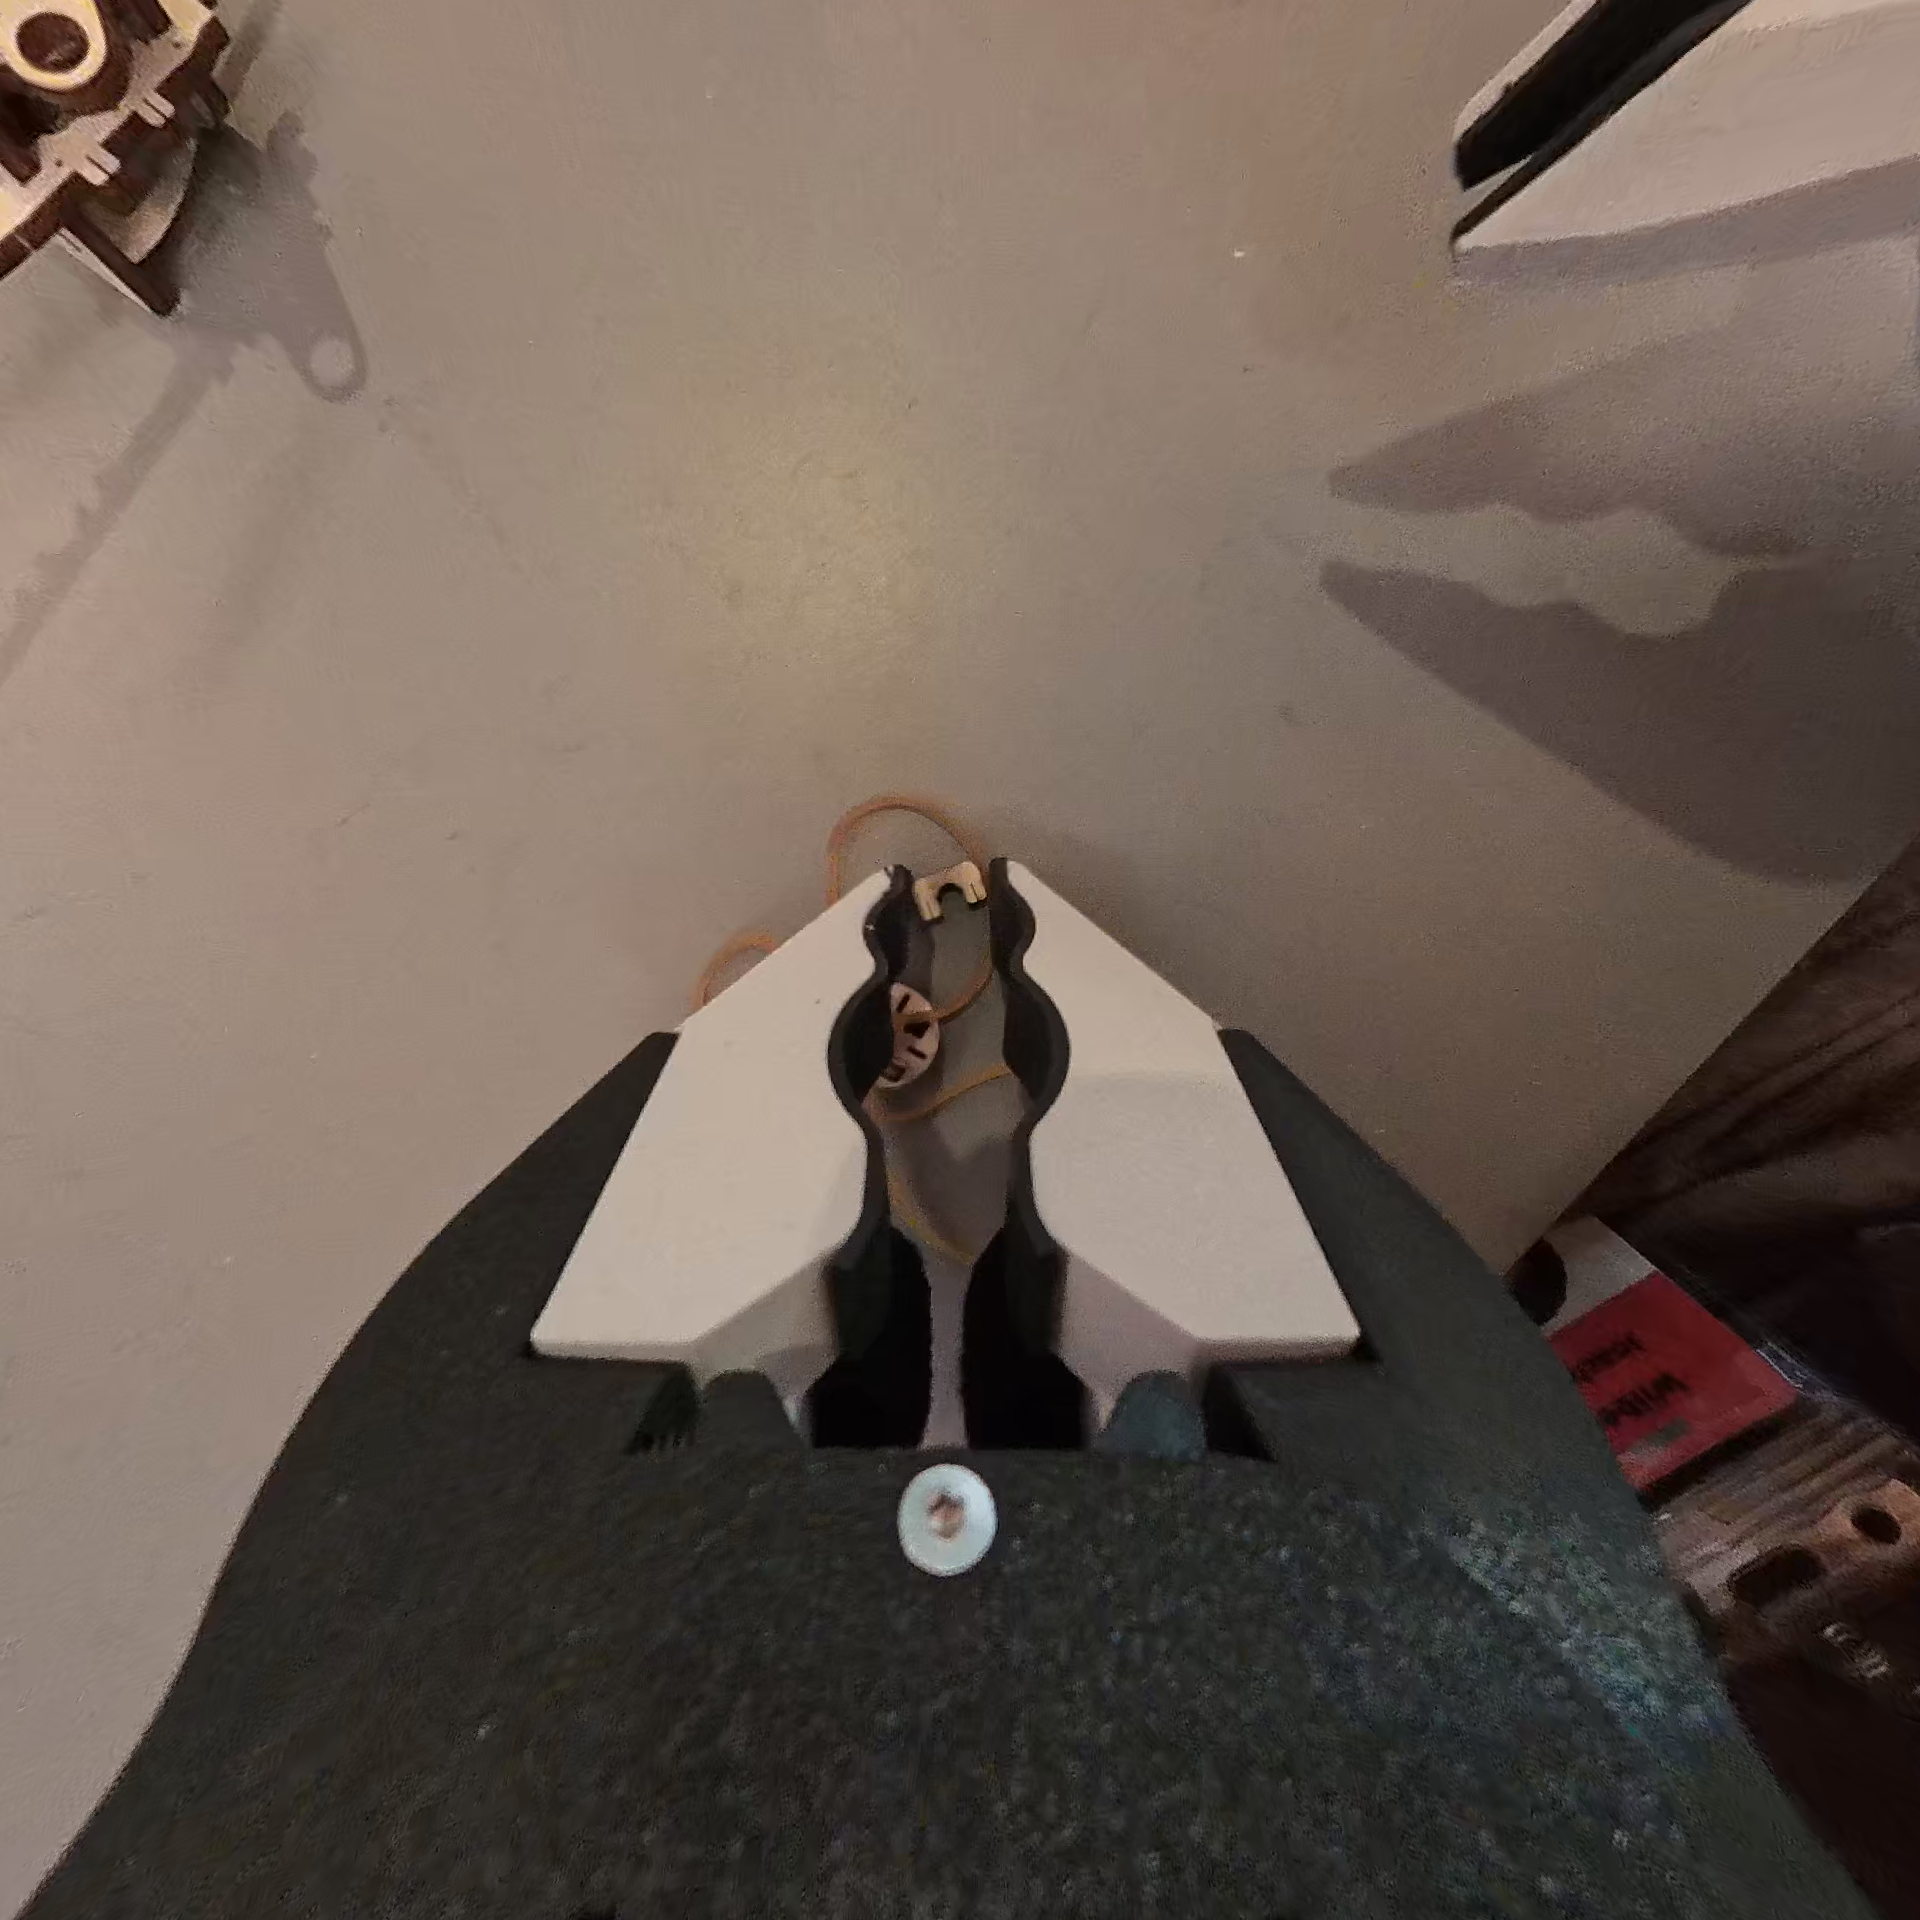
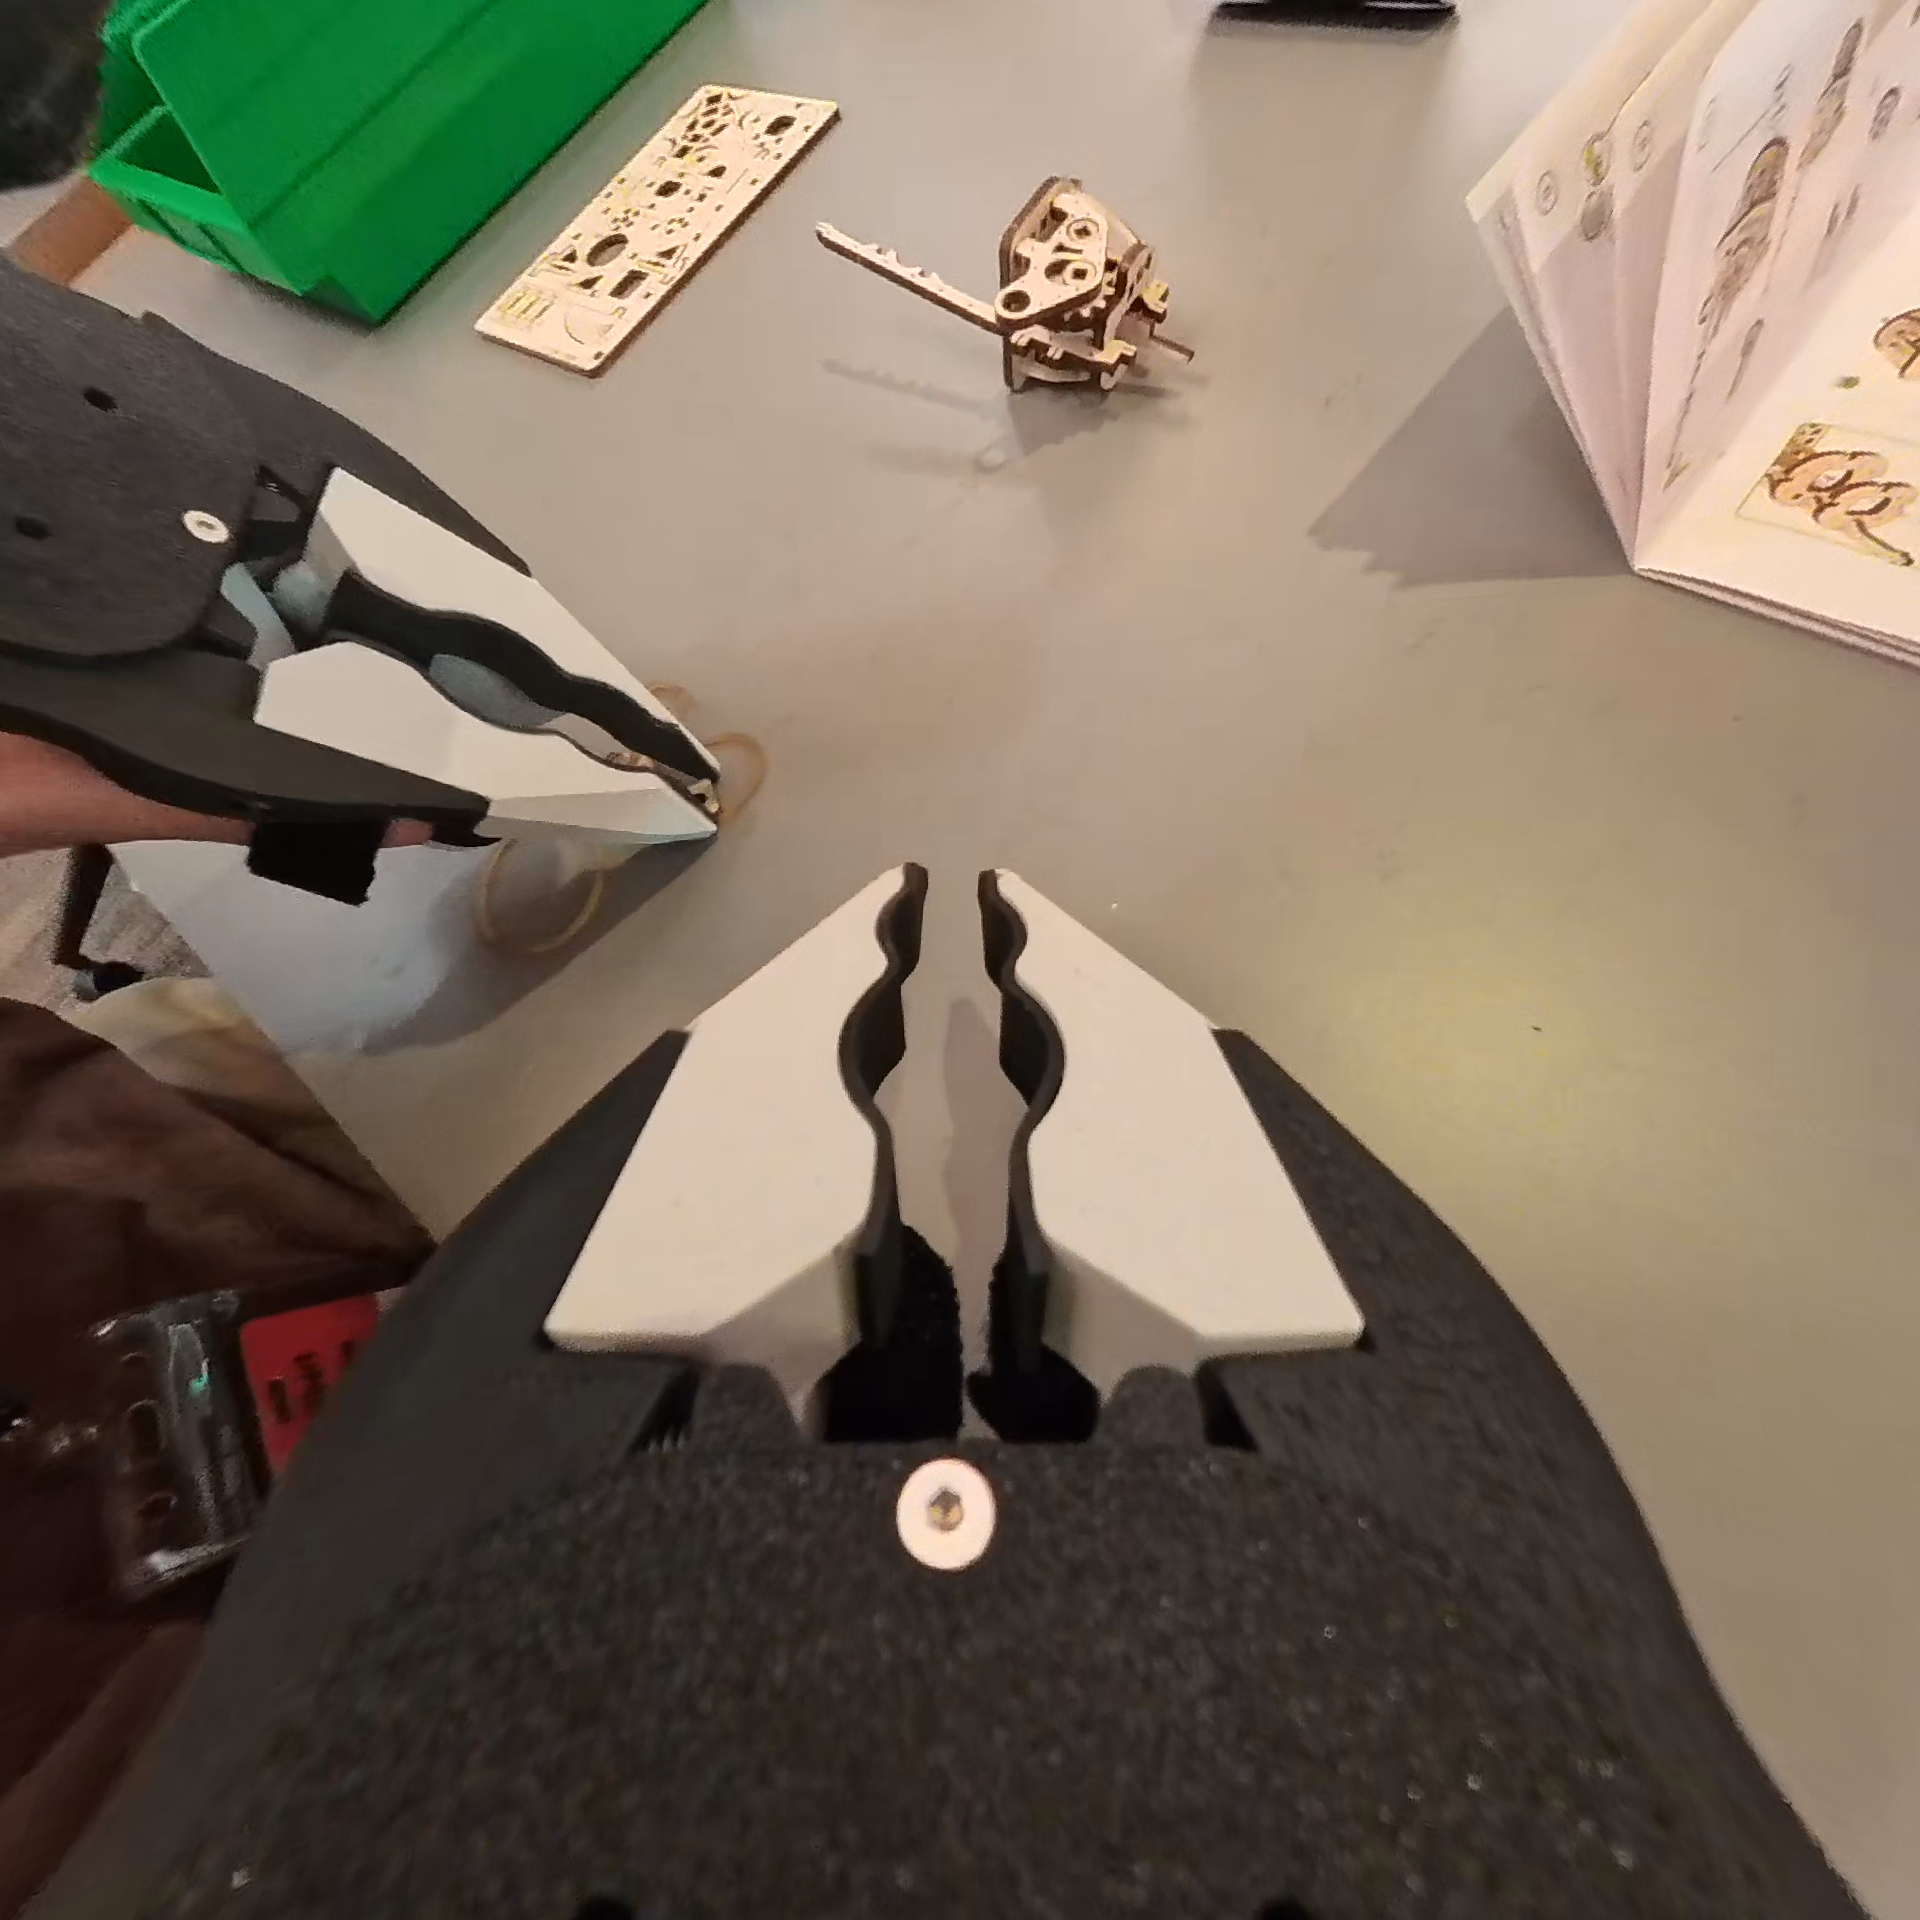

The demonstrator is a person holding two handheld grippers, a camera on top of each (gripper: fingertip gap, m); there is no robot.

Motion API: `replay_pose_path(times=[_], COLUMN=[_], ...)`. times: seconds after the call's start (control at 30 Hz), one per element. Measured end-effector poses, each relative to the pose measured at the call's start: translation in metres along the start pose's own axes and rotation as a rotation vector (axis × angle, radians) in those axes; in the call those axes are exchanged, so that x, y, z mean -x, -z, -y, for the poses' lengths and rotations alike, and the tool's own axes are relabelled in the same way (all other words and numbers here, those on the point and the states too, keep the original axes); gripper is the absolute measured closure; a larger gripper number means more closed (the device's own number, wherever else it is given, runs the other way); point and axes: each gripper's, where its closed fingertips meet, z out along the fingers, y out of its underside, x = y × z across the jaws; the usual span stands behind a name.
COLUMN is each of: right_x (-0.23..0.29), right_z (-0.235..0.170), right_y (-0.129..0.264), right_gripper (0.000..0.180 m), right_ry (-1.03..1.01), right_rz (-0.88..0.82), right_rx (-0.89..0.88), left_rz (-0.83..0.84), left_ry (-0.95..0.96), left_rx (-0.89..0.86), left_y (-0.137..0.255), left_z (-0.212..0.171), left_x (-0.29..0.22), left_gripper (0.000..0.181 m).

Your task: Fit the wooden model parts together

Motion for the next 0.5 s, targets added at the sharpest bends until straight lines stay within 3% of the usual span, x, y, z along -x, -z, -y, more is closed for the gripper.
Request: replay_pose_path(times=[0.1,0.17,0.33,0.5], right_x=[0.010,0.028,0.071,0.093], right_z=[0.002,0.000,0.018,0.030], right_y=[0.001,-0.003,0.008,0.035], right_gripper=[0.169,0.169,0.169,0.164], right_ry=[-0.028,-0.112,-0.544,-0.386], right_rz=[0.070,0.206,0.706,0.886], right_rx=[-0.008,0.006,-0.008,-0.045], left_rz=[0.011,-0.008,-0.129,-0.341], left_ry=[-0.022,-0.088,-0.377,-0.292], left_rx=[-0.007,-0.073,-0.497,-0.785], left_y=[0.003,0.012,0.071,0.126], left_z=[-0.001,0.006,0.037,0.052], left_x=[0.001,-0.004,-0.042,-0.056], left_gripper=[0.170,0.170,0.170,0.170])
